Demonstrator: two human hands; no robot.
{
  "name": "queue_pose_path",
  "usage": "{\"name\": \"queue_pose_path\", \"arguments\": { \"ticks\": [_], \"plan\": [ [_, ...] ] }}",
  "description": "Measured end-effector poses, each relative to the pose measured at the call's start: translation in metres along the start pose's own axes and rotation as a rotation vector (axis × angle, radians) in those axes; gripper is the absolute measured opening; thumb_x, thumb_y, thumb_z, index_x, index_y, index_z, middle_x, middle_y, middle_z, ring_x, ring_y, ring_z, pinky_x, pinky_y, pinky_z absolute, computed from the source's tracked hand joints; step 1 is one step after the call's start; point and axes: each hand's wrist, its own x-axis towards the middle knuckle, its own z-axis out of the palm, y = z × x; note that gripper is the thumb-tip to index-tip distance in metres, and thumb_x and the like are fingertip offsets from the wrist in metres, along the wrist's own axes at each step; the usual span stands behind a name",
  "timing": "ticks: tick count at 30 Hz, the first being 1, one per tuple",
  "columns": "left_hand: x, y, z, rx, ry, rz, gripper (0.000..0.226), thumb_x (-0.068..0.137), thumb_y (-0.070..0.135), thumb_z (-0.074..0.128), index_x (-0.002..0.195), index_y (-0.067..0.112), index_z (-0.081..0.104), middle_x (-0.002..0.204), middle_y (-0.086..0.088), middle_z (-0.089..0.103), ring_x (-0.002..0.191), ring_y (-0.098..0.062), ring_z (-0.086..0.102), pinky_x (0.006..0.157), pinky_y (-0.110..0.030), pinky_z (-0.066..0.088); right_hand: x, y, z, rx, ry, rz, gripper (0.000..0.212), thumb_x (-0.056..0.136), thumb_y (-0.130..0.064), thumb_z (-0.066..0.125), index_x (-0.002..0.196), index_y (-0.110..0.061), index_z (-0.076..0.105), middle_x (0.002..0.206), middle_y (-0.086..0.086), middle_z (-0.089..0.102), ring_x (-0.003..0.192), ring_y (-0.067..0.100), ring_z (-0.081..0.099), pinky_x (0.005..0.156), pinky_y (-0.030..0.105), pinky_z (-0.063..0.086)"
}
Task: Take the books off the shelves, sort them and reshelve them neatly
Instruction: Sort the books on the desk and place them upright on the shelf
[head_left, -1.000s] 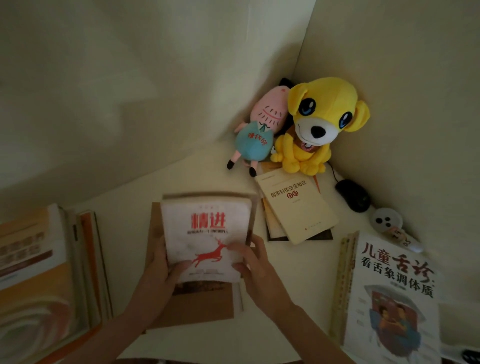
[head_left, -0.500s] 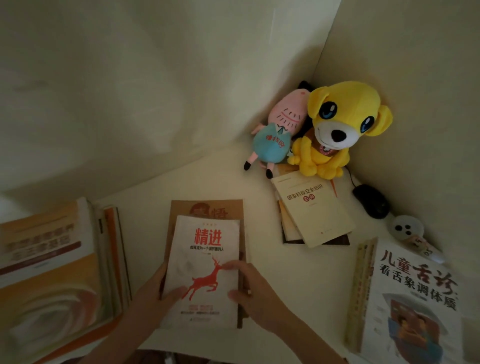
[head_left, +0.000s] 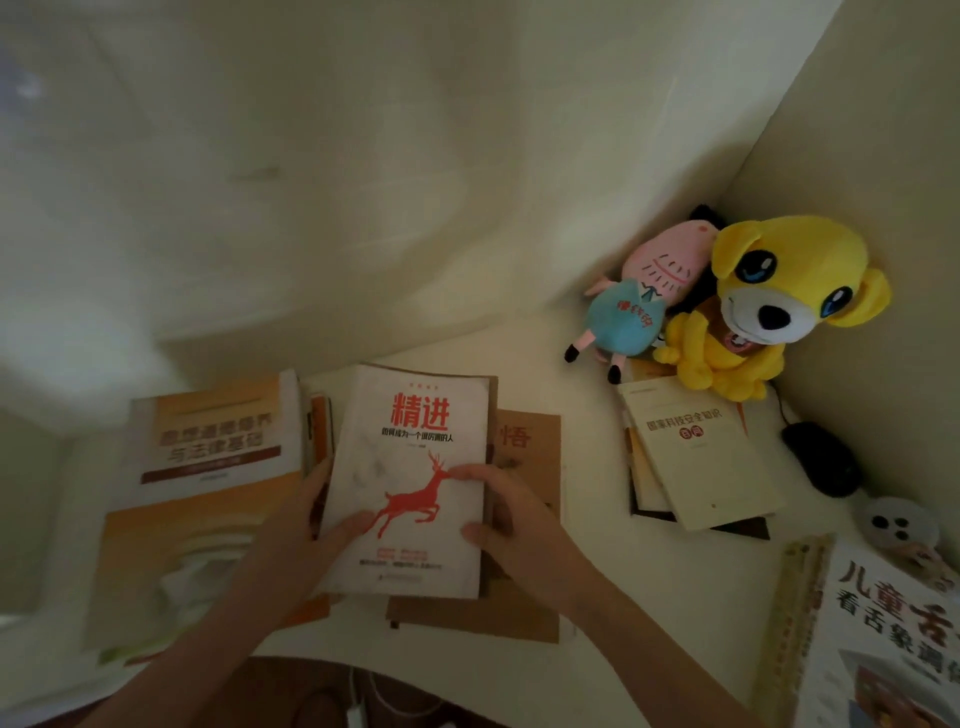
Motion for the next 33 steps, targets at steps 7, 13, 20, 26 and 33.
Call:
{"name": "queue_pose_path", "arguments": {
  "ticks": [7, 13, 20, 26, 33],
  "plan": [
    [-0.017, -0.01, -0.061, -0.04, 0.148, -0.033, 0.042, 0.088, 0.022, 0.061, 0.125, 0.034, 0.047, 0.096, 0.011, 0.066, 0.082, -0.011, 0.065, 0.061, -0.026, 0.052, 0.023, -0.039, 0.045, -0.041, -0.107, -0.037, 0.047, 0.09, 0.0, 0.057, 0.121, -0.035, 0.051, 0.134, -0.009, 0.043, 0.127, 0.013, 0.046, 0.097, 0.036, 0.051],
    [-0.027, -0.032, -0.09, -0.152, 0.214, -0.098, 0.04, 0.087, 0.014, 0.061, 0.126, 0.021, 0.055, 0.101, -0.006, 0.067, 0.082, -0.024, 0.065, 0.072, -0.041, 0.053, 0.033, -0.056, 0.08, -0.086, -0.183, -0.003, 0.047, 0.093, -0.004, 0.055, 0.132, -0.028, 0.046, 0.138, -0.002, 0.041, 0.126, 0.019, 0.047, 0.098, 0.035, 0.051],
    [-0.036, -0.062, -0.126, -0.12, 0.239, -0.197, 0.046, 0.063, 0.05, 0.075, 0.107, 0.048, 0.062, 0.097, 0.003, 0.073, 0.086, -0.023, 0.069, 0.08, -0.049, 0.054, 0.044, -0.066, 0.111, -0.229, -0.238, -0.041, 0.051, 0.094, -0.003, 0.053, 0.14, -0.021, 0.041, 0.142, 0.006, 0.036, 0.131, 0.021, 0.04, 0.097, 0.013, 0.034],
    [-0.041, -0.09, -0.143, -0.127, 0.255, -0.242, 0.043, 0.061, 0.045, 0.079, 0.101, 0.047, 0.066, 0.093, 0.005, 0.074, 0.086, -0.025, 0.069, 0.078, -0.05, 0.055, 0.053, -0.069, 0.144, -0.28, -0.274, -0.026, 0.053, 0.094, -0.001, 0.051, 0.143, -0.018, 0.039, 0.146, 0.01, 0.028, 0.135, 0.028, 0.034, 0.113, 0.037, 0.033],
    [-0.045, -0.08, -0.132, -0.353, 0.254, -0.186, 0.038, 0.086, 0.006, 0.06, 0.112, 0.033, 0.064, 0.102, -0.005, 0.071, 0.089, -0.034, 0.069, 0.077, -0.053, 0.055, 0.055, -0.066, 0.146, -0.228, -0.27, -0.011, 0.052, 0.094, 0.0, 0.051, 0.141, -0.019, 0.041, 0.143, 0.008, 0.034, 0.133, 0.023, 0.036, 0.107, 0.022, 0.031]
  ]
}}
